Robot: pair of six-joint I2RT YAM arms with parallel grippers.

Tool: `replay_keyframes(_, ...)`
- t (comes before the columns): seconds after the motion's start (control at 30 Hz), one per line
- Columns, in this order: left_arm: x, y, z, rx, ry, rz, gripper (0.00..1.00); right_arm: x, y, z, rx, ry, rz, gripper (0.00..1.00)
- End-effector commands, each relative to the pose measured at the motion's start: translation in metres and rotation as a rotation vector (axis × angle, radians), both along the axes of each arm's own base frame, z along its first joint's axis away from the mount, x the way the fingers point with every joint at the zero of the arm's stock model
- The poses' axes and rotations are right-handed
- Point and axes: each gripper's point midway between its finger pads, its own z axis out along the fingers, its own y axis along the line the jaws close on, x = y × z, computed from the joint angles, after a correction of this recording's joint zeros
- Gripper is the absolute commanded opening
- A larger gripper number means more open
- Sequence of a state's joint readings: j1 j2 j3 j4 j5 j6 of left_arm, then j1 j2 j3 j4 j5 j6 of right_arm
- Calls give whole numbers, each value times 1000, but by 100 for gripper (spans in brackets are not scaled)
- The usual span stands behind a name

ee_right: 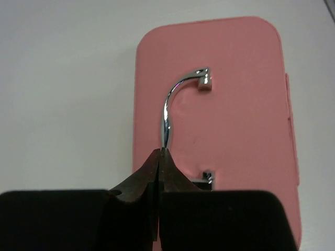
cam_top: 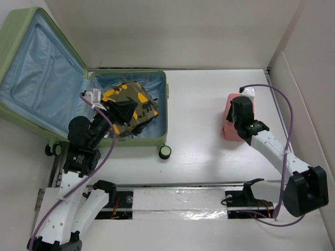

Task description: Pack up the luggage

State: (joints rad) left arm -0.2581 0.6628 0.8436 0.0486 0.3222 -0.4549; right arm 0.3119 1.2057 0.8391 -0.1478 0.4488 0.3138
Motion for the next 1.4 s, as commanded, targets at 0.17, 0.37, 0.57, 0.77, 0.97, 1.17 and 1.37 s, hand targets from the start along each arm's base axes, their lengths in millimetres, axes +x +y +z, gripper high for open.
replay_keyframes(0.17, 0, -1, 10, -26, -45, -7, 40, -31, -4, -4, -94, 57, 18, 26)
replay_keyframes(0.37, 2, -3, 7, -25, -33, -12, 41, -14, -19, -1, -106, 45, -22, 53)
replay_keyframes(0.57, 4, -3, 4, -22, -28, -15, 41, 2, -19, 8, -111, 51, 13, 49)
replay_keyframes(0.77, 5, -6, 1, -21, -18, -26, 41, 6, -18, 23, -84, 12, 38, 36)
replay_keyframes(0.97, 5, -6, 1, -21, -20, -27, 41, 5, -18, 34, -74, -24, 50, 32)
replay_keyframes(1.17, 5, -6, 1, -21, -20, -26, 41, 24, -36, 30, -80, -3, 5, 47)
replay_keyframes(1.37, 5, -5, 1, -20, -20, -23, 41, 39, -42, 12, -77, 70, 7, 47)
